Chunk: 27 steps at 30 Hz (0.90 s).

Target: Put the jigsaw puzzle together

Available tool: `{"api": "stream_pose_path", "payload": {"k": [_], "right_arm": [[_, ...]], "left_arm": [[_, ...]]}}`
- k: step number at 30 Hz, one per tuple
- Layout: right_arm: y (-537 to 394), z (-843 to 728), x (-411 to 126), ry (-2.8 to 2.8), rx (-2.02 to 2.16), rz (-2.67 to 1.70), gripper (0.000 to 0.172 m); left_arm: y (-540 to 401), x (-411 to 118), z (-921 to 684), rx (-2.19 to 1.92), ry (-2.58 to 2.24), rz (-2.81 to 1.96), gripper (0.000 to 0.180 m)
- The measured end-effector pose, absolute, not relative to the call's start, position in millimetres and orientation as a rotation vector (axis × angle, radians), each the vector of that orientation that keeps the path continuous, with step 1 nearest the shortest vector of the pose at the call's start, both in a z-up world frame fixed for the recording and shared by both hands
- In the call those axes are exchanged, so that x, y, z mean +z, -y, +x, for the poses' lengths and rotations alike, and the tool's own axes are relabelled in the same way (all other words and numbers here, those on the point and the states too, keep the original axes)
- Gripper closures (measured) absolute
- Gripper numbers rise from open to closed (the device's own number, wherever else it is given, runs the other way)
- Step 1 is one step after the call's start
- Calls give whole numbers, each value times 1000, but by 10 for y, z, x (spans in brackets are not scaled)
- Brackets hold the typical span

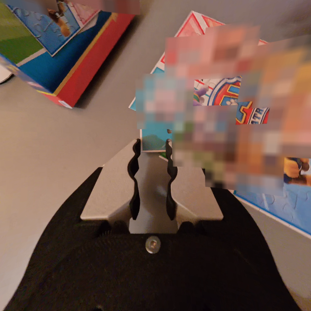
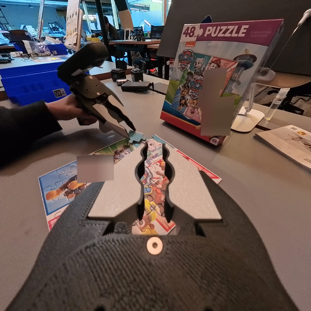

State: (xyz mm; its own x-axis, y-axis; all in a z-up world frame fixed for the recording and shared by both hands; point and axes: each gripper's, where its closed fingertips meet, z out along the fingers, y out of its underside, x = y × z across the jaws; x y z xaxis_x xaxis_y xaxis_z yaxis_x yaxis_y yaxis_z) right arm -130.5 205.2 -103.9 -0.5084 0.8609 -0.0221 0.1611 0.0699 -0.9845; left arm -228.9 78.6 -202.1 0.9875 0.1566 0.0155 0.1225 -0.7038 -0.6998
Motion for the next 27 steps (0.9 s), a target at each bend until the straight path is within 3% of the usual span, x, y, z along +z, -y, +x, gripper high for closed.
{"api": "stream_pose_path", "payload": {"k": [1, 12, 20, 27], "right_arm": [[-2053, -1305, -1039, 1747, 1484, -1019, 156], [-2094, -1331, -1076, 1749, 1460, -1038, 155], [-2140, -1353, -1105, 1745, 1449, -1060, 155], [-2170, -1364, -1110, 1739, 1442, -1070, 156]], "left_arm": [[-769, -2028, -2327, 49, 152, -2380, 153], [-867, -2067, -2496, -190, -178, -2519, 152], [-981, -1795, -2525, -238, -217, -2368, 152], [-1007, -2051, -2617, -291, -260, -2454, 154]]}}
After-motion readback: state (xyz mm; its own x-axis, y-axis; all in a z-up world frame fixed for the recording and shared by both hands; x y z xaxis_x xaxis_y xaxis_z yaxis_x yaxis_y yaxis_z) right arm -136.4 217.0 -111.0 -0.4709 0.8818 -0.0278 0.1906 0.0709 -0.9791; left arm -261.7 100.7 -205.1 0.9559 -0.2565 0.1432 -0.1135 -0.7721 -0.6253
